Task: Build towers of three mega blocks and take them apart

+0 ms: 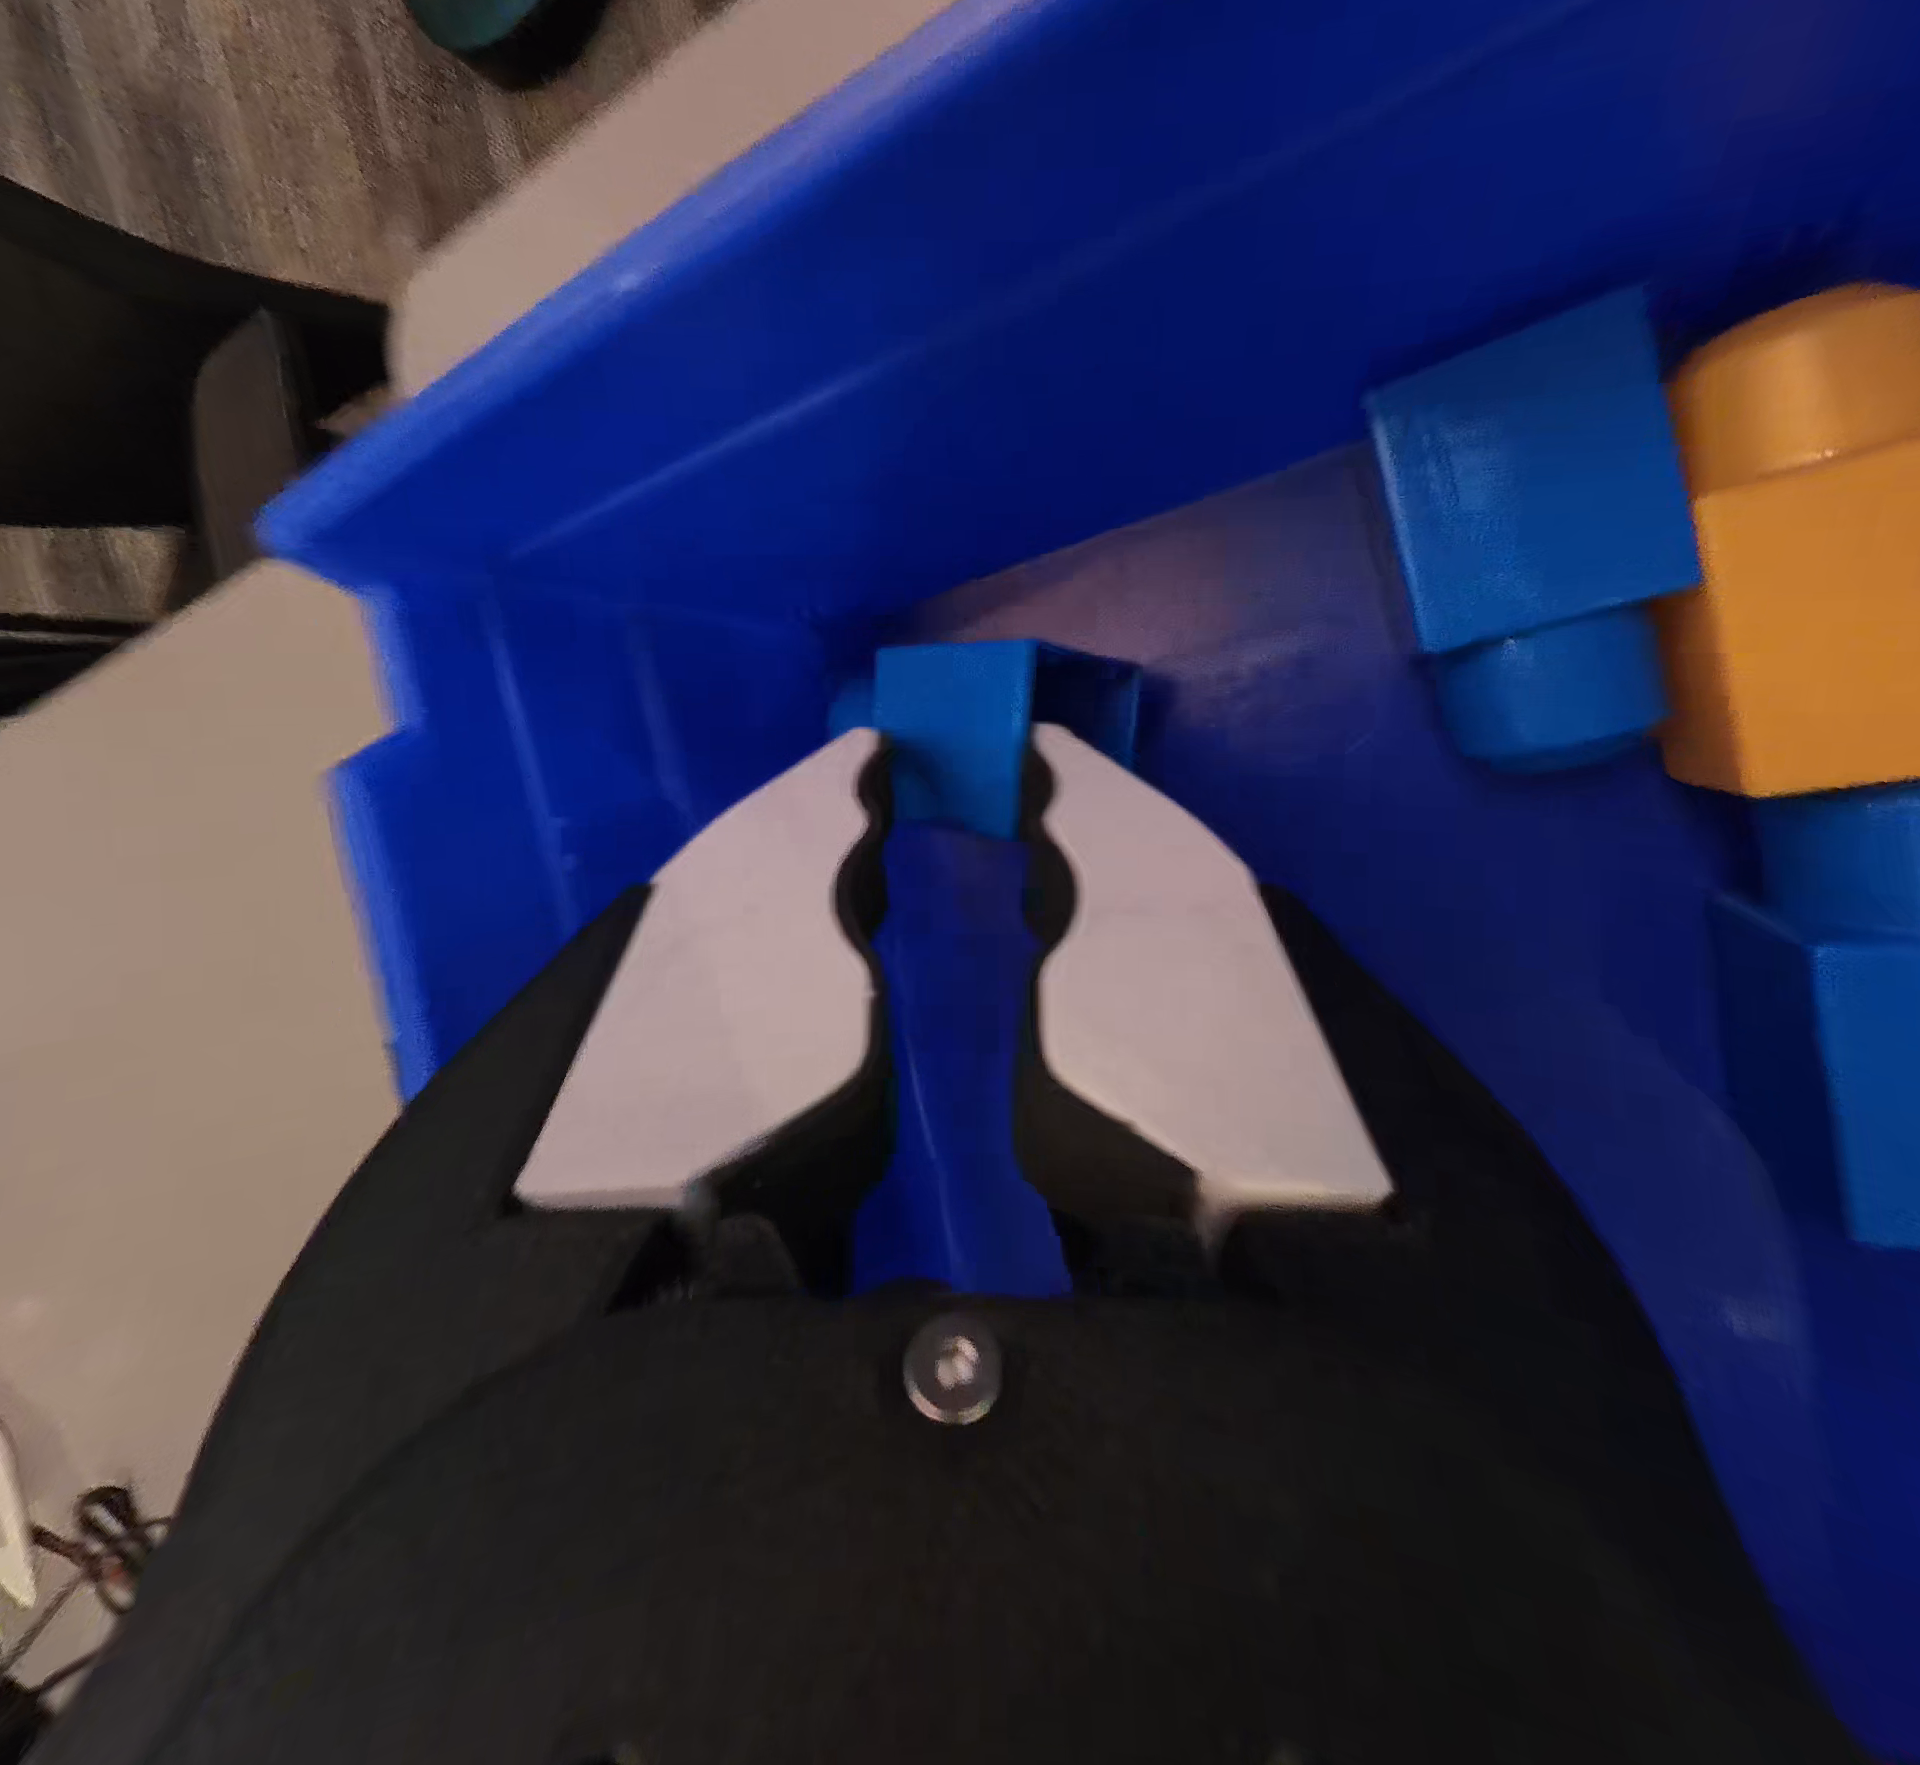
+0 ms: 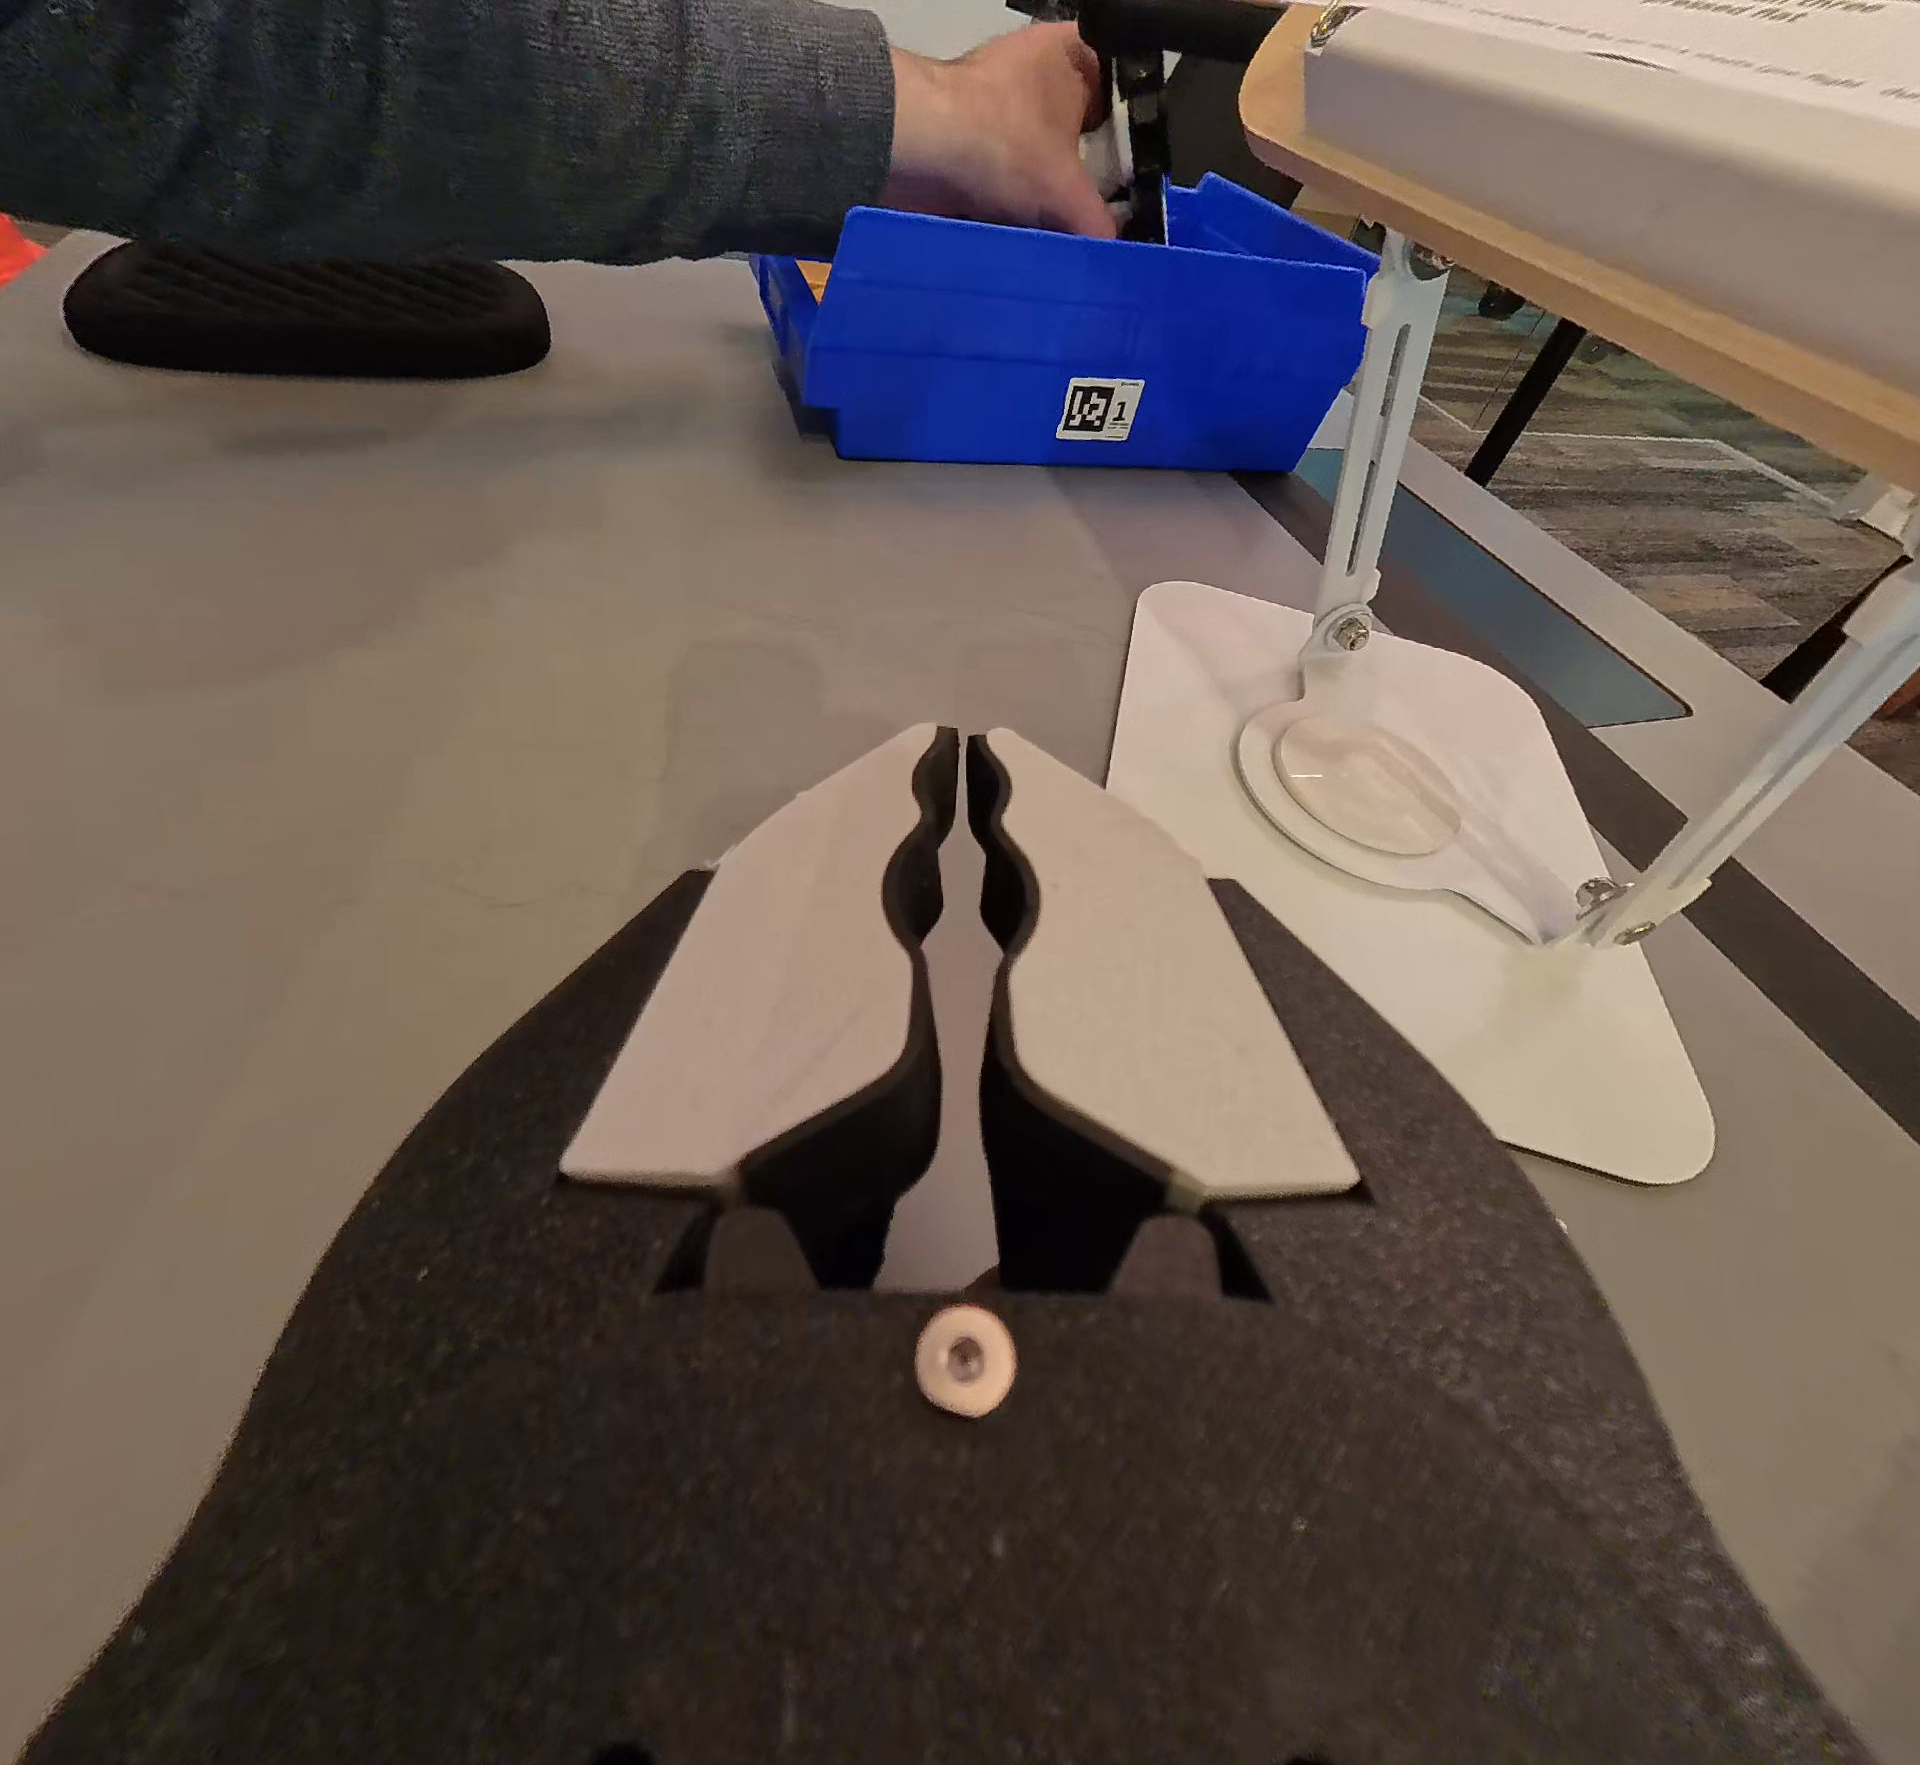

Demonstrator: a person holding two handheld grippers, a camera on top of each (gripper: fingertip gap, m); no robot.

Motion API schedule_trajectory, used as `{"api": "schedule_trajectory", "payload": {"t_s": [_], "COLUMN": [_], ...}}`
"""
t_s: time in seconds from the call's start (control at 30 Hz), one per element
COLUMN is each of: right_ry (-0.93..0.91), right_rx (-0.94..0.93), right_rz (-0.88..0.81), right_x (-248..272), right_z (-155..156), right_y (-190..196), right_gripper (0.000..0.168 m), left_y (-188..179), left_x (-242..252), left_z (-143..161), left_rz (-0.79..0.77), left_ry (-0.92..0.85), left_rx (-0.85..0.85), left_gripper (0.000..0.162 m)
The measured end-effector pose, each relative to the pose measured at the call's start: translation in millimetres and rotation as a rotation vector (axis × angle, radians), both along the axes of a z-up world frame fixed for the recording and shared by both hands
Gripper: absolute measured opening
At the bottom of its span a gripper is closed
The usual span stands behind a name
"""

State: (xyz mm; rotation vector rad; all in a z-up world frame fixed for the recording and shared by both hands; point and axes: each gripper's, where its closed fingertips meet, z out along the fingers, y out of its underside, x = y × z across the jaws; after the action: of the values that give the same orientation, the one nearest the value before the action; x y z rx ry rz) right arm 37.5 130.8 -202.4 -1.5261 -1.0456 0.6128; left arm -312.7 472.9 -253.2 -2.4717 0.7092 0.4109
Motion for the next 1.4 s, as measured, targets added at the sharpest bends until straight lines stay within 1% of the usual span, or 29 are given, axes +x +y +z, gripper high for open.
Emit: {"api": "schedule_trajectory", "payload": {"t_s": [0.03,0.07,0.13,0.23,0.3,0.33,0.4,0.5,0.57,0.63,0.73,0.8,0.87,0.93,1.07,1.13,1.27,1.37,1.4], "right_ry": [0.000,-0.001,-0.003,-0.009,-0.009,-0.008,-0.001,0.041,0.104,0.147,0.215,0.285,0.342,0.364,0.389,0.395,0.390,0.350,0.332], "right_rx": [0.000,0.000,-0.001,0.000,0.002,0.002,0.001,-0.019,-0.030,-0.030,-0.001,0.007,0.019,0.048,0.143,0.219,0.327,0.398,0.420], "right_rz": [0.000,0.001,0.001,0.002,0.000,-0.001,-0.005,-0.027,-0.045,-0.051,-0.019,0.023,0.072,0.111,0.191,0.239,0.310,0.372,0.395], "right_x": [-0.1,-0.2,-0.4,-1.0,-1.0,-0.9,-0.2,3.1,5.5,5.4,-1.1,-8.5,-19.0,-30.3,-45.2,-47.7,-46.6,-46.5,-47.4], "right_z": [0.0,-0.1,-0.5,-1.3,-1.1,-1.1,-0.2,4.1,12.1,21.5,42.1,57.5,71.4,81.3,96.3,102.7,114.9,120.2,120.8], "right_y": [-0.1,-0.1,0.0,-0.1,-0.2,0.0,0.6,5.2,9.6,12.7,9.3,3.1,-4.2,-10.3,-19.5,-25.3,-37.4,-49.0,-53.5], "right_gripper": [0.002,0.002,0.002,0.002,0.002,0.002,0.008,0.017,0.027,0.035,0.041,0.043,0.048,0.050,0.056,0.061,0.066,0.061,0.055], "left_y": [-0.9,-5.5,-13.4,-21.5,-28.9,-33.8,-44.5,-69.9,-93.2,-125.1,-179.3,-214.9,-251.4,-279.8,-324.1,-348.1,-375.8,-388.7,-391.7], "left_x": [-0.9,1.5,10.0,2.0,0.8,3.5,7.5,30.2,43.4,64.2,98.8,125.0,157.6,188.2,246.1,272.8,305.4,319.6,324.0], "left_z": [10.8,16.5,23.2,21.5,20.8,22.5,35.8,71.4,99.8,131.6,169.2,186.4,195.0,198.5,192.7,187.0,174.9,166.9,164.5], "left_rz": [-0.026,-0.044,-0.052,-0.062,-0.072,-0.081,-0.085,-0.176,-0.173,-0.241,-0.389,-0.474,-0.573,-0.648,-0.751,-0.819,-0.844,-0.864,-0.864], "left_ry": [0.031,0.018,-0.090,-0.083,-0.112,-0.152,-0.245,-0.499,-0.771,-1.044,-1.303,-1.461,-1.632,-1.774,-2.008,-2.076,-2.197,-2.235,-2.252], "left_rx": [0.057,0.065,0.084,0.081,0.085,0.089,0.139,0.248,0.296,0.328,0.366,0.376,0.323,0.276,0.035,-0.124,-0.338,-0.461,-0.504], "left_gripper": [0.006,0.005,0.005,0.005,0.005,0.005,0.004,0.004,0.005,0.004,0.004,0.004,0.004,0.004,0.004,0.004,0.004,0.005,0.004]}}
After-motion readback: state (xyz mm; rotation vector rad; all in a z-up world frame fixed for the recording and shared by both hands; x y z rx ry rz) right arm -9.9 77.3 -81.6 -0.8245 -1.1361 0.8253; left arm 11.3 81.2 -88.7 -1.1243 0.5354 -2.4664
